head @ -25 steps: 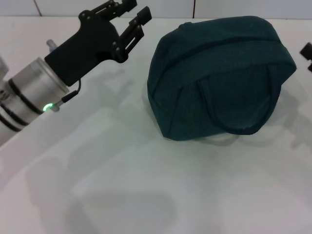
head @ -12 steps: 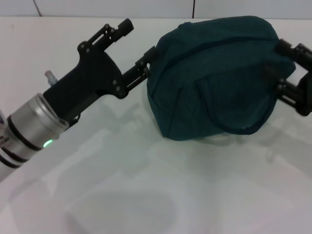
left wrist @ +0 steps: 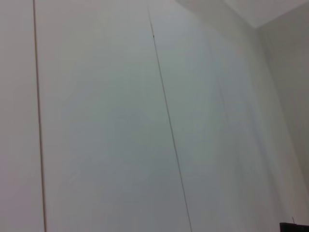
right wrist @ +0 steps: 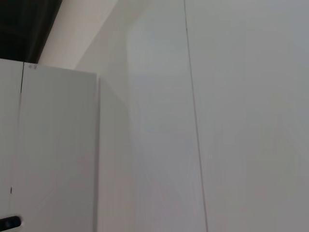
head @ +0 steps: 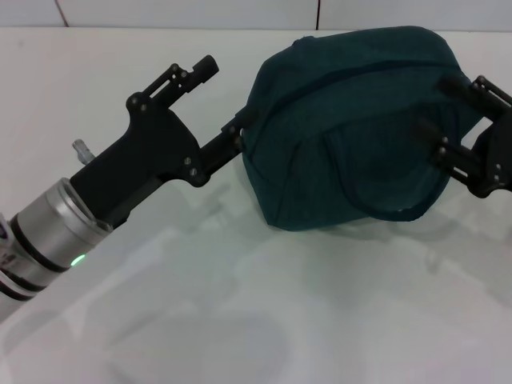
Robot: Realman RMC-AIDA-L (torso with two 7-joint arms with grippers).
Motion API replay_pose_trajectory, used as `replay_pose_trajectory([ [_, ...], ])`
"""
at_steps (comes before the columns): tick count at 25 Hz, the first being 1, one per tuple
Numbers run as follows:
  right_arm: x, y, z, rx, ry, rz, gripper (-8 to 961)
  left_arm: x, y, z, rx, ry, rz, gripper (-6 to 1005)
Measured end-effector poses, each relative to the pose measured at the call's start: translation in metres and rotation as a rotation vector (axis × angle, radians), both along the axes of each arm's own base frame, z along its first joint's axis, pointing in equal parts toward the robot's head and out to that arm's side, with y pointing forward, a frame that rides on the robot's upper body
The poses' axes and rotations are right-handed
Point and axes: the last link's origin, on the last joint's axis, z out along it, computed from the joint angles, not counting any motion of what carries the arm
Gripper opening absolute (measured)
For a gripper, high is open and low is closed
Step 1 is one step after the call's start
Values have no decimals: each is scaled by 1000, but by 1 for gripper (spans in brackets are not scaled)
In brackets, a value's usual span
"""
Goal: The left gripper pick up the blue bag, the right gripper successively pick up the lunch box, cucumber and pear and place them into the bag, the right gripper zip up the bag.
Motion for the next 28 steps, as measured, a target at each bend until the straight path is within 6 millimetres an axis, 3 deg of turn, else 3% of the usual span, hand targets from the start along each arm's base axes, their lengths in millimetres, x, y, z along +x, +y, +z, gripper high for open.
replay_pose_trajectory([
  [16, 2, -3, -2, 64, -8, 9, 692, 4, -6, -9, -44, 49, -61, 666],
  [28, 0, -15, 11, -241, -112, 176, 692, 3, -22, 3, -214, 97, -216, 657],
])
